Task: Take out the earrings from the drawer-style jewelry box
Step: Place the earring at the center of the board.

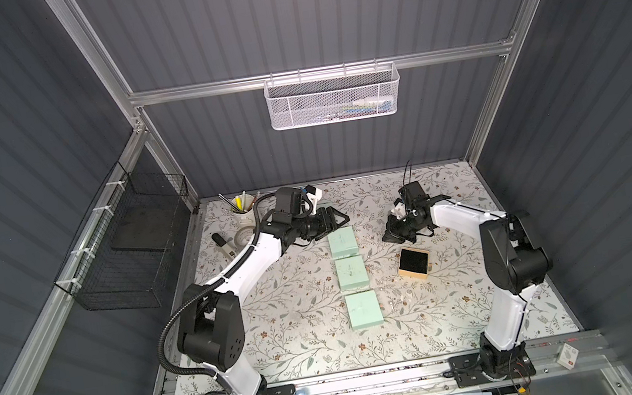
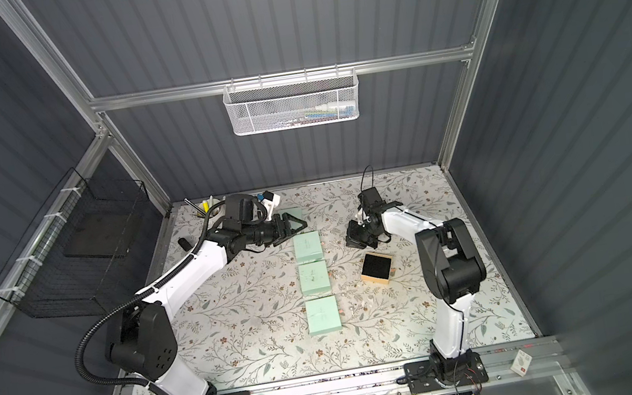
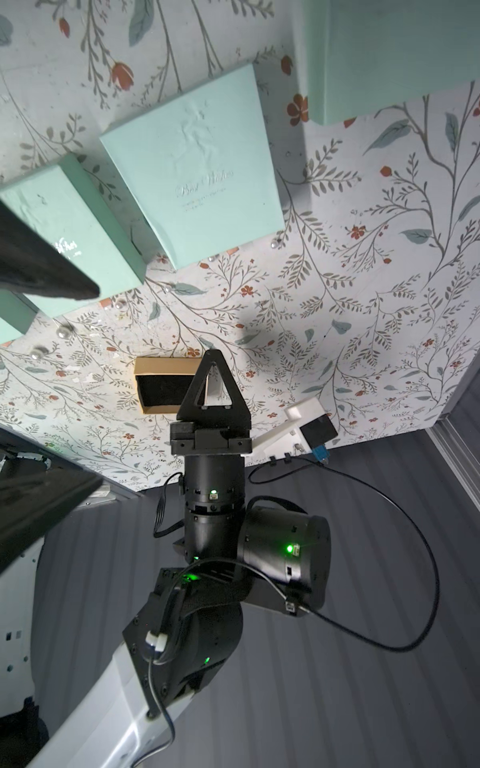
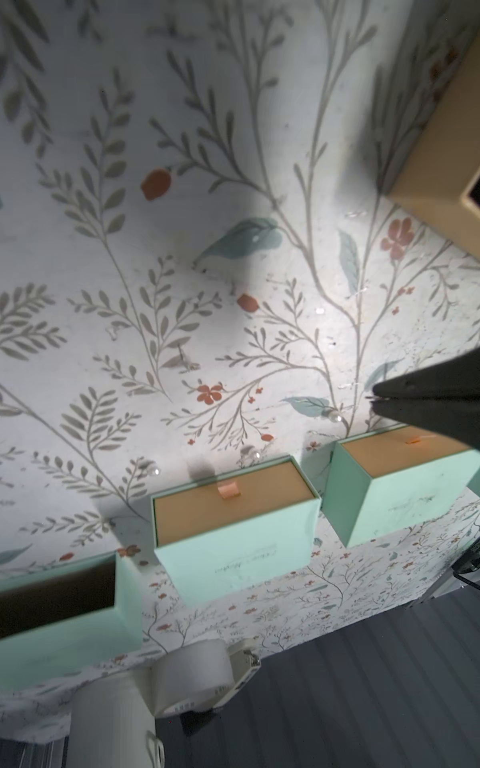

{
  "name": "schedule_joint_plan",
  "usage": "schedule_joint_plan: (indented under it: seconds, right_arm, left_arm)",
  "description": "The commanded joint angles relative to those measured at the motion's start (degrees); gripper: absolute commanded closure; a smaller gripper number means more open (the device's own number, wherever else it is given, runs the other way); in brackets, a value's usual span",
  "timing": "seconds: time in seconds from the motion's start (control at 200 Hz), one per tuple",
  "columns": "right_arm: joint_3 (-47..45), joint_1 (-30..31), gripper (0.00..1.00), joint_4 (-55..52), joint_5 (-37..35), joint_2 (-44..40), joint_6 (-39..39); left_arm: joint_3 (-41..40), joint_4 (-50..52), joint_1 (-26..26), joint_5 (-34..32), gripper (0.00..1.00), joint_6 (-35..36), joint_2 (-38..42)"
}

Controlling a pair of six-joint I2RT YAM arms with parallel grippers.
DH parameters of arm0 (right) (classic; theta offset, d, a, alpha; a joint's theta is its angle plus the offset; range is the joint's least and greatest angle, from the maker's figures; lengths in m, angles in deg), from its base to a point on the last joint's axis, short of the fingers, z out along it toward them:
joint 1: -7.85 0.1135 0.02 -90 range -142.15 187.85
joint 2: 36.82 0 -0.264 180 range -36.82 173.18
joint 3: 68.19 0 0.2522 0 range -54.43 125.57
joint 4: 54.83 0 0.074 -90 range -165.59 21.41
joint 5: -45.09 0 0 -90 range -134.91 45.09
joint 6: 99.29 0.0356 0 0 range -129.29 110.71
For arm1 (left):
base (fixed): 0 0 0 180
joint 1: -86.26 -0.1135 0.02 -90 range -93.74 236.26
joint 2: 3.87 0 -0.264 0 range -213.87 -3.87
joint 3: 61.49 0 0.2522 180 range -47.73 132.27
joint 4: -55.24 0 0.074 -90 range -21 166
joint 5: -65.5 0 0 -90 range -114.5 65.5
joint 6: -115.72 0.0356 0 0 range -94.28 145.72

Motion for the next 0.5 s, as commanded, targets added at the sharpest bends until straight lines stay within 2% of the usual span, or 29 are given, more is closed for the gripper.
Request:
schedule_joint_plan:
  seconds: [0.0,0.495]
  right_arm:
    - [2.4,0.5,1.00,0.6,-1.1,2.3,0.6]
    - [6.6,0.7,1.00,0.5,-1.5,8.2,0.8]
  left_arm:
    - [-0.7,0.6,-0.5,-0.7,0.31,1.2,0.8]
    - [-2.5,-0.1,-0.7,-0.6,0.30,0.7,1.6]
